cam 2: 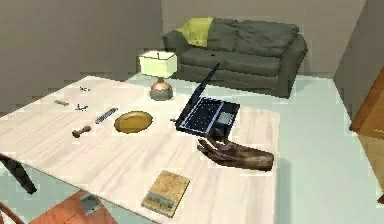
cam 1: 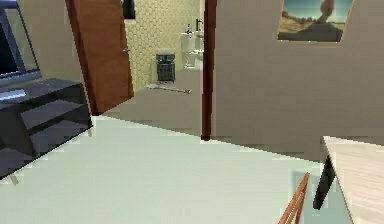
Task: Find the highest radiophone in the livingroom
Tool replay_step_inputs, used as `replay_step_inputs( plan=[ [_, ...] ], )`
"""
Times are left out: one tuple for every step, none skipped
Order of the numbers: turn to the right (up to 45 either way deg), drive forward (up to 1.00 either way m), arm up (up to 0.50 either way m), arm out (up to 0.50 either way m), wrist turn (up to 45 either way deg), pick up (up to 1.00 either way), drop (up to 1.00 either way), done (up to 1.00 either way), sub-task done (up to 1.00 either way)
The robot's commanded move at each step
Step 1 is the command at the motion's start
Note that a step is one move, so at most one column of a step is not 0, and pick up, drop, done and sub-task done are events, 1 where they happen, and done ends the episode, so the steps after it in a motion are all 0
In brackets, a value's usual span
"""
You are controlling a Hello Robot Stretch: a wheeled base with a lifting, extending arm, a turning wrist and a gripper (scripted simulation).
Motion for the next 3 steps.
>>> replay_step_inputs(
  plan=[
    [45.0, 0.0, 0.0, 0.0, 0.0, 0.0, 0.0, 0.0, 0.0],
    [-45.0, 0.0, 0.0, 0.0, 0.0, 0.0, 0.0, 0.0, 0.0],
    [-45.0, 0.0, 0.0, 0.0, 0.0, 0.0, 0.0, 0.0, 0.0]
  ],
)
